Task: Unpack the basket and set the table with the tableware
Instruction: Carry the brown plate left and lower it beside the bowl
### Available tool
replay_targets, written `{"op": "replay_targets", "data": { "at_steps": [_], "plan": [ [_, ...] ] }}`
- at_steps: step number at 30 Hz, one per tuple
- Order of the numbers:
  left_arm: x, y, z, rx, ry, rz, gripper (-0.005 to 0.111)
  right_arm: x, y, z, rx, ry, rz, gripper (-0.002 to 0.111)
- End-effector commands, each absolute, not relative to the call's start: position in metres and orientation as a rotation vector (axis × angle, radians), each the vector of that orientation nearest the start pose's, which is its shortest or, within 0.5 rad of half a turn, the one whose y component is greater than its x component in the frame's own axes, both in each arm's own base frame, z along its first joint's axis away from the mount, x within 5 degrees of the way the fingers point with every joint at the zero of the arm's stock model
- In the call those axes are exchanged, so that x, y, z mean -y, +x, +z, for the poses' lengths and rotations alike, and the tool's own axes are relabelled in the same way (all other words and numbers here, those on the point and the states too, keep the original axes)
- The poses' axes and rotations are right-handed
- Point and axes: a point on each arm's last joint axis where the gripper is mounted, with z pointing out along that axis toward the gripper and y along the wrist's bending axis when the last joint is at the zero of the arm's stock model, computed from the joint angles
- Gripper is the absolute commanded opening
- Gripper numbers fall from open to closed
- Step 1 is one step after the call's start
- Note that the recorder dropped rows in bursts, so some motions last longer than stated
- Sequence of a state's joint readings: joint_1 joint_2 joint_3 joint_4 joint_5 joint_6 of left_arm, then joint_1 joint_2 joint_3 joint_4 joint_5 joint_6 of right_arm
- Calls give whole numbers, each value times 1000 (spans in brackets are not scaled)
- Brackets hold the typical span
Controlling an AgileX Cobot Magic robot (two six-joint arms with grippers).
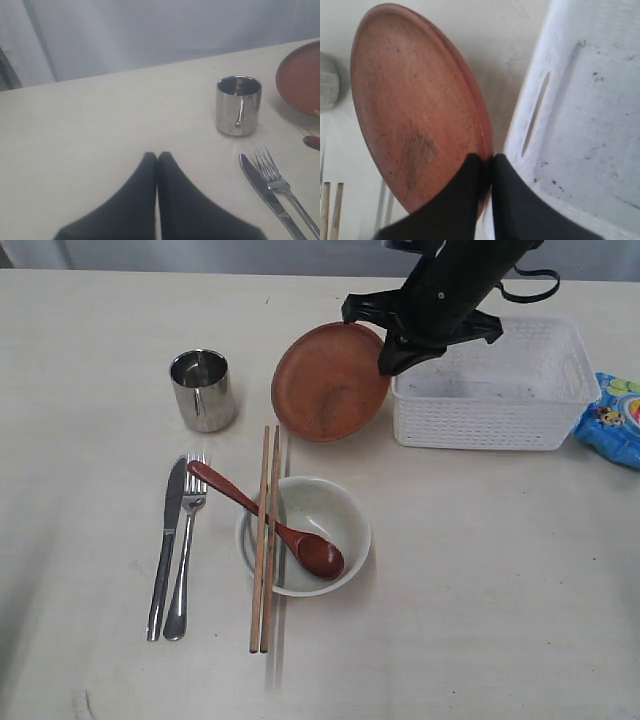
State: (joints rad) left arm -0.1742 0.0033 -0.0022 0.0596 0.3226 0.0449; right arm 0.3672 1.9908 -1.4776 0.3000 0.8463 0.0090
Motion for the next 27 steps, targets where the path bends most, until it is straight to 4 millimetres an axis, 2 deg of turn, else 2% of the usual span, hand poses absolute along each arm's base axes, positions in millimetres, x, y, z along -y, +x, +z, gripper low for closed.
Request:
{"op": "replay_targets", "data": {
  "at_steps": [1, 5, 10, 14, 27],
  "plan": [
    [8, 53, 184, -1791, 227, -42, 0, -173, 381, 181, -2889, -295, 424, 0],
    [8, 53, 184, -1791, 227, -42, 0, -176, 380, 181, -2883, -310, 422, 0],
    [8, 53, 184, -1791, 227, -42, 0, -168, 382, 196, -2837, -293, 410, 0],
    [8, 53, 184, -1791, 227, -42, 0, -150, 385, 209, -2826, -220, 402, 0],
    [8, 53, 184, -1791, 227, -42, 0, -92, 391, 225, -2847, -105, 272, 0]
  ]
}}
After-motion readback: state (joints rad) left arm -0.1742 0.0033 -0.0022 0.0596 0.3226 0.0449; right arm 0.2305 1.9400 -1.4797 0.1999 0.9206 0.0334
